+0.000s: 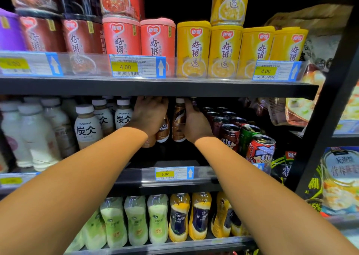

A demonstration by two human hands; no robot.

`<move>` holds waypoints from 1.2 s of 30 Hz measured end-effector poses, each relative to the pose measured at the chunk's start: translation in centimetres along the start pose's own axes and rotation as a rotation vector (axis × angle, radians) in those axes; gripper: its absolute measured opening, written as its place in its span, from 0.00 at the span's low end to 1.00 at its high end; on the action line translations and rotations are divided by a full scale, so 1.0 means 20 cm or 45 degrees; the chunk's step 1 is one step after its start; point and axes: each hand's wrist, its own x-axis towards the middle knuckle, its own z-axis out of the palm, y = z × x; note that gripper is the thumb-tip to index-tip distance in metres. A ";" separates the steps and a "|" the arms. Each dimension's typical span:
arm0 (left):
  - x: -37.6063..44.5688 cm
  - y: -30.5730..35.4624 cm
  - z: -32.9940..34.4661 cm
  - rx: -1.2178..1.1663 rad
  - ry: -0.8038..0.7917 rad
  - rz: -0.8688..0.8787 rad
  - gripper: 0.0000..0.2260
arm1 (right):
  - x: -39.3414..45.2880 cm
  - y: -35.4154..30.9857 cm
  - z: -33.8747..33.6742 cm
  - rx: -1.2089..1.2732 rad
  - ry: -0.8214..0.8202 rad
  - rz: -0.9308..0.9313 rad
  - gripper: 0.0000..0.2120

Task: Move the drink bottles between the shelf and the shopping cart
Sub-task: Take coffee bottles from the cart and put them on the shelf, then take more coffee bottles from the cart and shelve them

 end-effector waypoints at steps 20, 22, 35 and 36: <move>-0.64 0.63 -0.33 -1.286 0.155 0.324 0.27 | -1.17 0.15 -0.51 -0.124 0.268 0.381 0.30; -0.71 0.78 -0.34 -1.373 0.113 0.455 0.27 | -1.39 0.26 -0.54 -0.179 0.289 0.507 0.30; -1.24 2.06 -0.35 -1.362 -0.403 1.032 0.30 | -2.71 0.98 -0.73 -0.576 0.103 1.407 0.36; -1.28 2.15 -0.35 -1.358 -0.445 1.058 0.31 | -2.80 1.02 -0.75 -0.573 0.075 1.482 0.36</move>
